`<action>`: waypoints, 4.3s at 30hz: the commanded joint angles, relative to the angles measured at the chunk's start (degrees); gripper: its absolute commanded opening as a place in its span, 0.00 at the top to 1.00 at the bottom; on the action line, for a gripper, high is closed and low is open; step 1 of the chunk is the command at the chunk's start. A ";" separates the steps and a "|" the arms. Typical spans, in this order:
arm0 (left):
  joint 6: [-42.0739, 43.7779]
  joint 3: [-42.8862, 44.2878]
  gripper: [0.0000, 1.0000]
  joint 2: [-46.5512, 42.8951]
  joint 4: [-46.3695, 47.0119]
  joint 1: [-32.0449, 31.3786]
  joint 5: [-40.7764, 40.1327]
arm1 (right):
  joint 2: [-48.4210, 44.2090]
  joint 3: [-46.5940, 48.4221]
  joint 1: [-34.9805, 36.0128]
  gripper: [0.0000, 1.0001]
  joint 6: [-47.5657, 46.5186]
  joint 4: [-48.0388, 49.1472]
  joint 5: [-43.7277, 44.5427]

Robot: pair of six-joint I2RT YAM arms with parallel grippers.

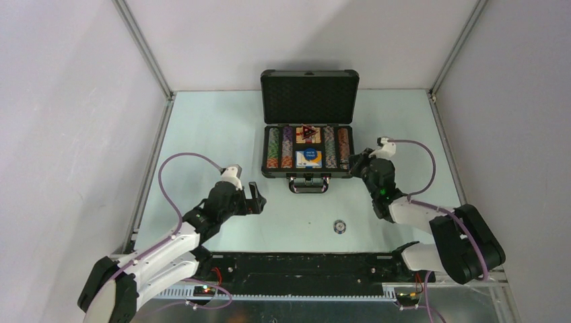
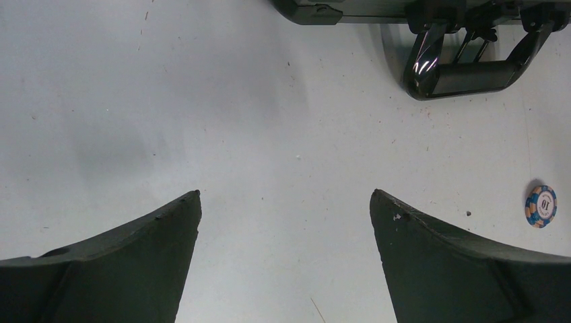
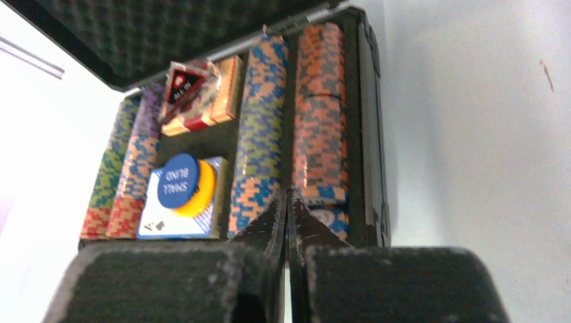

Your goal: Pack up texas hold em set

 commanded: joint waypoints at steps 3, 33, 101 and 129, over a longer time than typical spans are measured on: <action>1.50 2.09 0.00 0.24 1.97 0.42 -0.57 | 2.99 0.04 0.20 1.00 -2.71 13.07 2.87; 1.46 2.18 0.00 0.54 2.05 0.44 -0.47 | 2.62 3.27 -1.50 1.00 -8.78 12.22 5.00; 1.63 2.44 0.00 1.43 2.15 0.41 -0.39 | 4.18 14.34 -3.97 1.00 4.19 -26.75 -10.79; 1.63 2.49 0.00 1.85 2.38 0.45 -0.30 | 4.10 17.57 -3.37 1.00 1.44 -30.38 -8.83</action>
